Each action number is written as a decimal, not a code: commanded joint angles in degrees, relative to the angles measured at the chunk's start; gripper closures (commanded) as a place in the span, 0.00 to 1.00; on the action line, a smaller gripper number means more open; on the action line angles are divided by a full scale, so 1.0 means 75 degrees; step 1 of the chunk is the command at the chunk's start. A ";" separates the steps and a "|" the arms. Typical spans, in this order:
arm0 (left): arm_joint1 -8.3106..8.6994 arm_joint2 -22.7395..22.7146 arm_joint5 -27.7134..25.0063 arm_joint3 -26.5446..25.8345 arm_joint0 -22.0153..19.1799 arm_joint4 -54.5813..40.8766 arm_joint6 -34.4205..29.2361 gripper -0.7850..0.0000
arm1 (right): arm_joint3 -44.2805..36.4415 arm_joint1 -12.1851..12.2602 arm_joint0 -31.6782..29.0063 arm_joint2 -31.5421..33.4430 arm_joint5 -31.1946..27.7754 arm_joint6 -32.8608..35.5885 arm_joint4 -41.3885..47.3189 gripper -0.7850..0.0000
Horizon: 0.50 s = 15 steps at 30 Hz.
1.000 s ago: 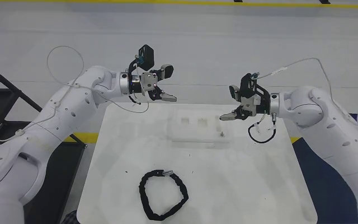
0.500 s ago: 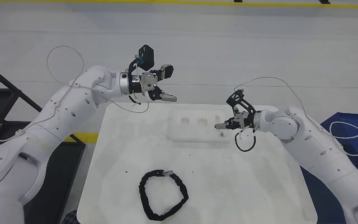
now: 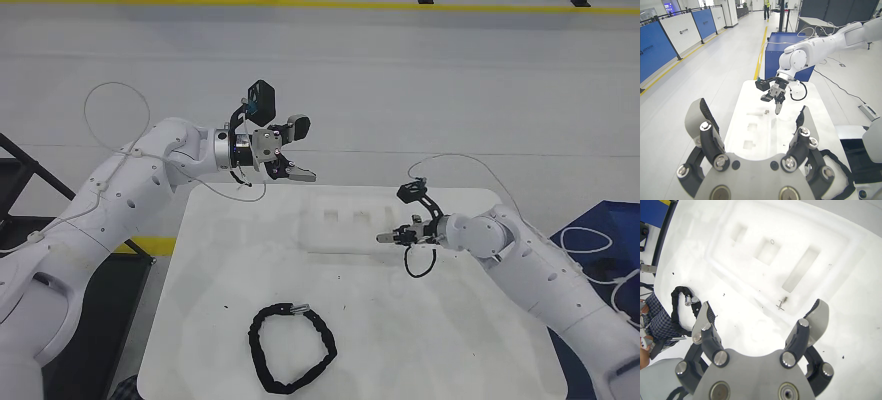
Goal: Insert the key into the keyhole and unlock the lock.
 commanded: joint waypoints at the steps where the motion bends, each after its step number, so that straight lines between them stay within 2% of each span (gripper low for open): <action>1: 0.0000 0.0000 0.0000 0.0000 0.0000 0.0000 0.0000 0.00 | 0.0110 -0.0060 0.0003 -0.0013 -0.0015 -0.0071 0.0053 0.00; 15: 0.0000 0.0000 0.0000 0.0000 0.0000 0.0000 0.0000 0.00 | 0.0134 -0.0097 0.0014 -0.0037 -0.0049 -0.0088 0.0044 0.00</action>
